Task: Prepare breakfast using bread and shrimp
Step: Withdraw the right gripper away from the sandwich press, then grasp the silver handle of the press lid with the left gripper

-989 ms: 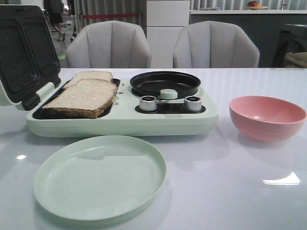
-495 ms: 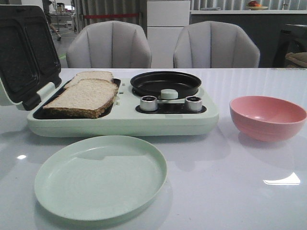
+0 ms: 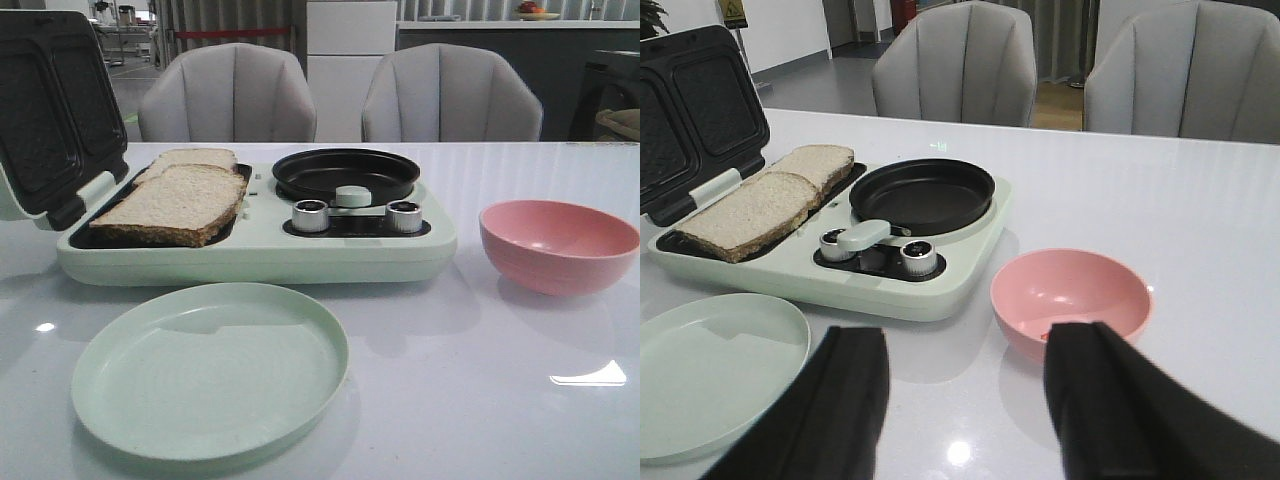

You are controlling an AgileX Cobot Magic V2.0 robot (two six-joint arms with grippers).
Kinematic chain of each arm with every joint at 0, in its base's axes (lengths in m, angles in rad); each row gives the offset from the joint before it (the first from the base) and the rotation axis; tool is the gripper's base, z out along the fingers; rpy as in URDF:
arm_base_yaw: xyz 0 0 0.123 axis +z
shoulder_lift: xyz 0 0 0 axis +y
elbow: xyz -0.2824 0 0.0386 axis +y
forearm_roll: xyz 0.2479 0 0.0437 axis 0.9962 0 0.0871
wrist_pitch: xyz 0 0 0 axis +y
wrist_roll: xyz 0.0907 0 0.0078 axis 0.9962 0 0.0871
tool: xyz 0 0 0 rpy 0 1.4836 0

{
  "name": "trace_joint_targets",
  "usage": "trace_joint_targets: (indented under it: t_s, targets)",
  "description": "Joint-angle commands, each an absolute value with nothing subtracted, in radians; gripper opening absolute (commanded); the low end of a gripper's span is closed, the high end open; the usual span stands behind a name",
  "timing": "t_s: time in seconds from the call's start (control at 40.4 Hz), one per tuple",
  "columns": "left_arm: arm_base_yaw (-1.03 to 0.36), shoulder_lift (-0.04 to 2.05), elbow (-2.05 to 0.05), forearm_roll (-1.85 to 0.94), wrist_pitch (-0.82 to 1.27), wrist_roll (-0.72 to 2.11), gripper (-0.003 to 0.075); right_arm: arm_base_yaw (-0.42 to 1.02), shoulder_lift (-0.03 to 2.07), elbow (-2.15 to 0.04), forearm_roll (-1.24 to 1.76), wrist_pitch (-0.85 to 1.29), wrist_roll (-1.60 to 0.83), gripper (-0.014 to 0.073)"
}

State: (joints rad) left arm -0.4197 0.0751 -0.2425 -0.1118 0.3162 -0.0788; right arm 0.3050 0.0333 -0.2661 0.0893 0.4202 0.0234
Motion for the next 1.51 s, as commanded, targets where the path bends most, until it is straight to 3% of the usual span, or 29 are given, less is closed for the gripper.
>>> trace_joint_targets:
  t_s: [0.0,0.148,0.396,0.594,0.767,1.138,1.262,1.484]
  targets:
    - [-0.429,0.097,-0.311,-0.119,0.206,-0.089,0.0577,0.301,0.054,-0.292,0.088,0.325,0.017,0.0459]
    - [-0.429,0.205,-0.418,-0.022,0.216,-0.089,0.0519,0.301,0.054,-0.292,0.088,0.325,0.017,0.0459]
    - [-0.429,0.551,-0.631,-0.019,0.207,-0.127,0.0517,0.301,0.054,-0.292,0.088,0.325,0.017,0.0459]
    - [-0.414,0.787,-0.774,-0.035,0.138,-0.151,0.0443,0.301,0.054,-0.292,0.088,0.325,0.017,0.0459]
    - [-0.283,0.923,-0.892,-0.143,0.116,-0.151,0.0428,0.301,0.054,-0.292,0.088,0.325,0.017,0.0459]
    - [0.027,1.157,-1.125,-0.235,0.310,-0.118,0.0427,0.301,0.054,-0.292,0.088,0.325,0.017,0.0459]
    - [0.110,1.243,-1.183,-0.420,0.391,0.000,0.0427,0.301,0.054,-0.292,0.088,0.325,0.017,0.0459]
    - [0.299,1.382,-1.242,-1.098,0.584,0.498,0.0427,0.301,0.054,-0.292,0.088,0.325,0.017,0.0459]
